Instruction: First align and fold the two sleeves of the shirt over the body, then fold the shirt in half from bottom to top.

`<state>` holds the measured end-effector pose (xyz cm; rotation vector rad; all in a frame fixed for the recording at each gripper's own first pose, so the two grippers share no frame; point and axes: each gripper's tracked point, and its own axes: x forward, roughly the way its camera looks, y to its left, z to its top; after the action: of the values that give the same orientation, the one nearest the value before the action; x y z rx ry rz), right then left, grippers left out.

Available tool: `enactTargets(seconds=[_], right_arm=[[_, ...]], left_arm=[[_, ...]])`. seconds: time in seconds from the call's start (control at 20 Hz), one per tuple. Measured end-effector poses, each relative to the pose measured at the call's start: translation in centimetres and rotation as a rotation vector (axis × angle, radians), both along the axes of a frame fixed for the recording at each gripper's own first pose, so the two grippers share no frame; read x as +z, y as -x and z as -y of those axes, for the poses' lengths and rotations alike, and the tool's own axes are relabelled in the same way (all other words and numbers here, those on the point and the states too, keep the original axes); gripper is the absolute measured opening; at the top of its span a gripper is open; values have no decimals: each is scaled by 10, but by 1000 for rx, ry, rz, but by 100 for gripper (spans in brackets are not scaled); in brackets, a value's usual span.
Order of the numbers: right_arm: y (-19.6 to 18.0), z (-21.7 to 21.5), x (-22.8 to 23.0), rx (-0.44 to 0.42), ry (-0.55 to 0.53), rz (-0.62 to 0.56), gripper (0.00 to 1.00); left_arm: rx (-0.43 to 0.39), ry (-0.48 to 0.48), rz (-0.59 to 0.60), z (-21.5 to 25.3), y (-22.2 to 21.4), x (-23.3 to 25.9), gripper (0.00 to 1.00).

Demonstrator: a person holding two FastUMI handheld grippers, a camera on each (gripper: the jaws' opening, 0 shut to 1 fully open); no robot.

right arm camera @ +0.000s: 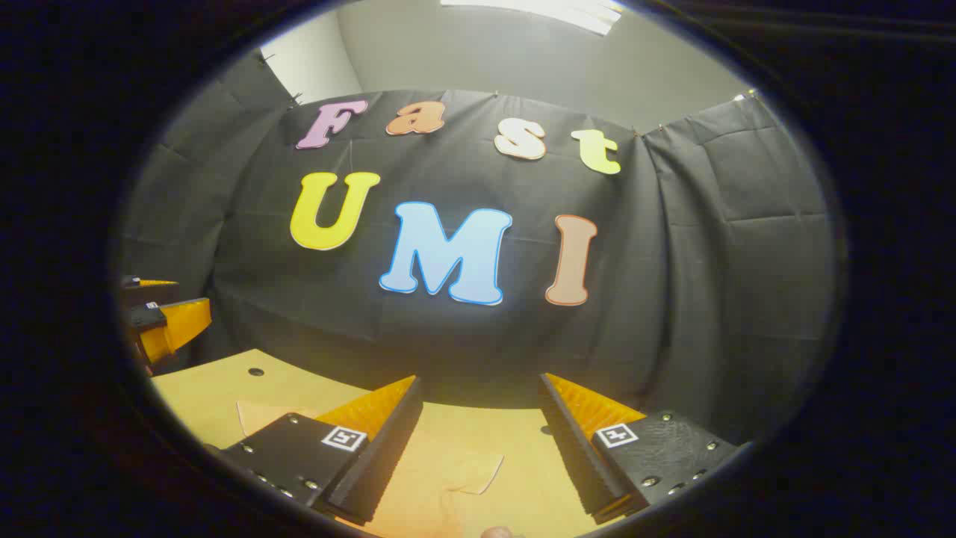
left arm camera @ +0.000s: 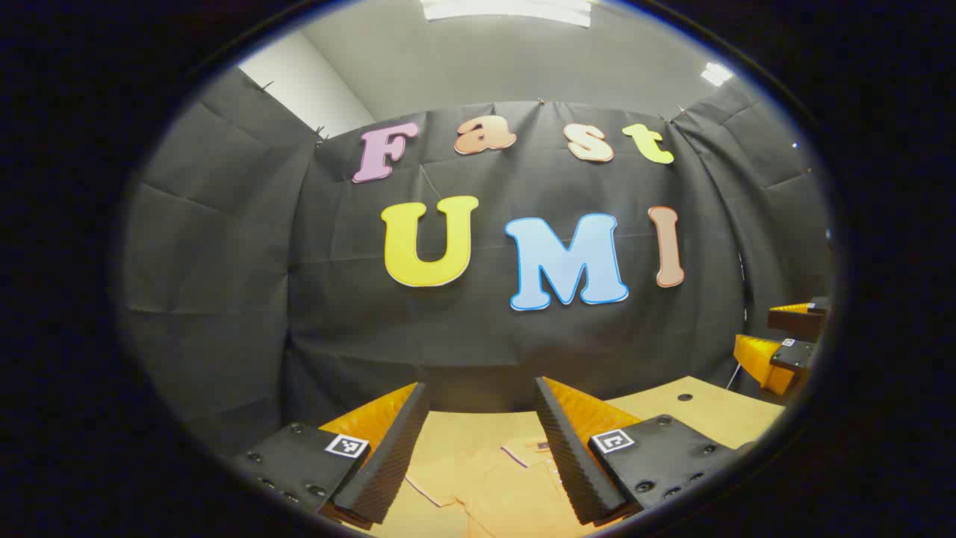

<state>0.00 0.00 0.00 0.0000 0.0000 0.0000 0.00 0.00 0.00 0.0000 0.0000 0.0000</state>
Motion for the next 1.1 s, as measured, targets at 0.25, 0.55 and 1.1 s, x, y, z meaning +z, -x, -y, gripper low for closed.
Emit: enactTargets(seconds=[0.25,0.55,1.1], right_arm=[[-3,0,-1,4,14,-7,96],[-4,0,-1,8,16,-18,96],[-40,-2,-34,31,-30,-116,96]], left_arm=[[4,6,-11,0,0,-3,94],[18,6,-23,-1,0,-5,94],[21,19,-49,-1,0,-9,94]])
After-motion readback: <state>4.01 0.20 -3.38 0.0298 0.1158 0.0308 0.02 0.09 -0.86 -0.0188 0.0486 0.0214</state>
